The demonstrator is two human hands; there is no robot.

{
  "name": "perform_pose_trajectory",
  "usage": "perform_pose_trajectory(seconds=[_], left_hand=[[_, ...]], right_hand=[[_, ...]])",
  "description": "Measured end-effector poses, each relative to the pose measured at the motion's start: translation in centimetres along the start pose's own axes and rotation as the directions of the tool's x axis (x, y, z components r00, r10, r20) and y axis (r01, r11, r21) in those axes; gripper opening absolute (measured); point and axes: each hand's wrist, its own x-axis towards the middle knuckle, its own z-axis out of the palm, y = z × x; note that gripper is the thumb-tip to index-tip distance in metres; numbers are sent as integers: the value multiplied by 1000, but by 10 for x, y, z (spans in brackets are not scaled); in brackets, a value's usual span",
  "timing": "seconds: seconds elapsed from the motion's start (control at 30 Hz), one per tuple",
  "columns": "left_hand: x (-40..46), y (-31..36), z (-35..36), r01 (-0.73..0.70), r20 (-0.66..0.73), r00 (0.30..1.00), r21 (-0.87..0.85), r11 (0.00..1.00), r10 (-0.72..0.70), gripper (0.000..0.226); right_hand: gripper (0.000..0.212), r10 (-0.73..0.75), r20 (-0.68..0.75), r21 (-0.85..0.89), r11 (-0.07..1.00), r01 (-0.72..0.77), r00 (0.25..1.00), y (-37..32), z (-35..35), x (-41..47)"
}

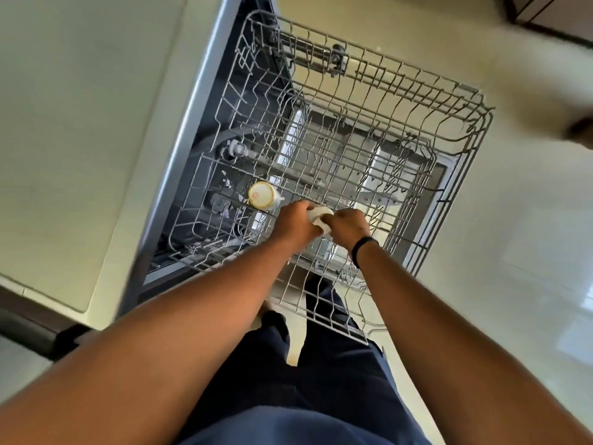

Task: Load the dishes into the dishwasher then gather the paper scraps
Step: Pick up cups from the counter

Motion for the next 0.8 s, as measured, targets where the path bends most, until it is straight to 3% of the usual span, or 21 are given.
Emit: perform_pose_trajectory(seconds=[0.23, 0.37, 0.57, 0.8], left_hand=[[-41, 1, -32, -21, -123, 992, -281, 960, -14, 45], [-83, -10, -57, -73, -214, 977, -421, 904, -20, 40], [-168, -48, -105, -176, -397, 914, -564, 807, -78, 25], [-266, -126, -152, -308, -480, 843, -801, 514, -242, 19]], right_hand=[[35, -123, 1, 50, 991, 122, 992, -28, -14, -51], [16, -225, 51, 94, 971, 219, 973, -53, -6, -100], [8, -415, 109, 84, 909, 407, 903, -97, 41, -195], [15, -578, 234, 56, 811, 583, 782, -136, 133, -306]])
